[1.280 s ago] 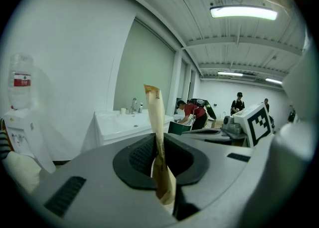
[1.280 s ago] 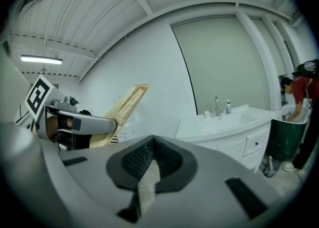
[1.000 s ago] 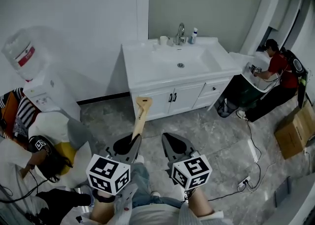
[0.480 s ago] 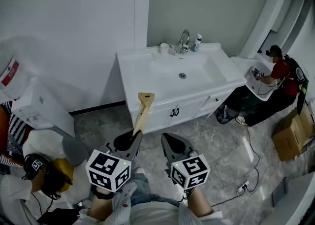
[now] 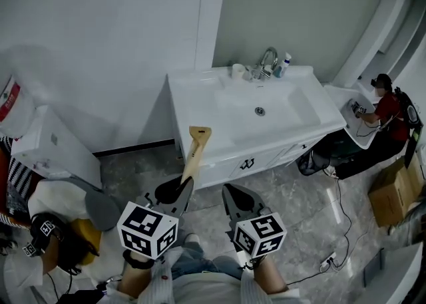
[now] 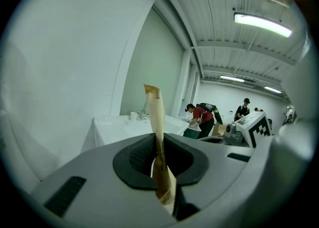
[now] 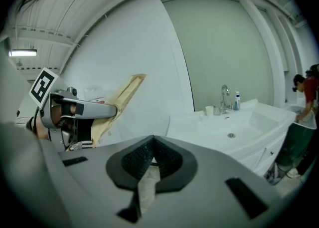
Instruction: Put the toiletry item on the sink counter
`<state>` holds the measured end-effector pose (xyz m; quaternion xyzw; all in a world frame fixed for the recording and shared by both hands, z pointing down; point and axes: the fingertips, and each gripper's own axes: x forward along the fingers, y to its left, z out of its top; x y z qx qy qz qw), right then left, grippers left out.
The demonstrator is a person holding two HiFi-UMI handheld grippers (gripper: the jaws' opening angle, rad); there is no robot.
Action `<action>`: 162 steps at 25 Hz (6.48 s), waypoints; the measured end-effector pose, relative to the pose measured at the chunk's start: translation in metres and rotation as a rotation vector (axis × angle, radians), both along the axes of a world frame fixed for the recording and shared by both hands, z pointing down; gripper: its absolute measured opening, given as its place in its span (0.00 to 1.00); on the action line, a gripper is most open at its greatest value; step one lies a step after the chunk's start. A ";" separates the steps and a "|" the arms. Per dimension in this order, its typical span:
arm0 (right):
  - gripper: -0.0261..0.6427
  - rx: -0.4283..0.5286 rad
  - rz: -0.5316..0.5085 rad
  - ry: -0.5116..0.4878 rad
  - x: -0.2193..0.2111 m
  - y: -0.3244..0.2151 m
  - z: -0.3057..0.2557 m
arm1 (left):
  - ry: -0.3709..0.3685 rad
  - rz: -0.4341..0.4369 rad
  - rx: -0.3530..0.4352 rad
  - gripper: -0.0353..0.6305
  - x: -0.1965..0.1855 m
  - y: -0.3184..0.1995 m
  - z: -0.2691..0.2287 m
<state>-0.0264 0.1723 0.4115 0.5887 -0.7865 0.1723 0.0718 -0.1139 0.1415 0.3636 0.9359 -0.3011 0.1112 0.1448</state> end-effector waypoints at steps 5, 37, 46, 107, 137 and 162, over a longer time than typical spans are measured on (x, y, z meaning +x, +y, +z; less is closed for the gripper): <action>0.06 -0.032 0.001 0.004 -0.009 -0.020 0.003 | 0.016 -0.005 -0.017 0.11 -0.011 -0.022 0.005; 0.06 -0.085 -0.216 0.017 0.105 -0.278 0.011 | -0.007 -0.271 -0.056 0.11 0.079 -0.265 0.005; 0.06 -0.098 -0.307 0.024 0.130 -0.334 0.013 | -0.012 -0.344 -0.063 0.11 0.108 -0.313 0.005; 0.06 -0.382 -0.357 0.027 0.111 -0.401 0.107 | -0.215 -0.117 -0.442 0.12 0.140 -0.438 0.217; 0.06 -0.394 -0.350 -0.031 0.112 -0.415 0.117 | -0.306 -0.052 -0.585 0.14 0.155 -0.429 0.270; 0.06 -0.386 -0.362 -0.021 0.107 -0.401 0.112 | -0.279 -0.077 -0.500 0.39 0.156 -0.438 0.254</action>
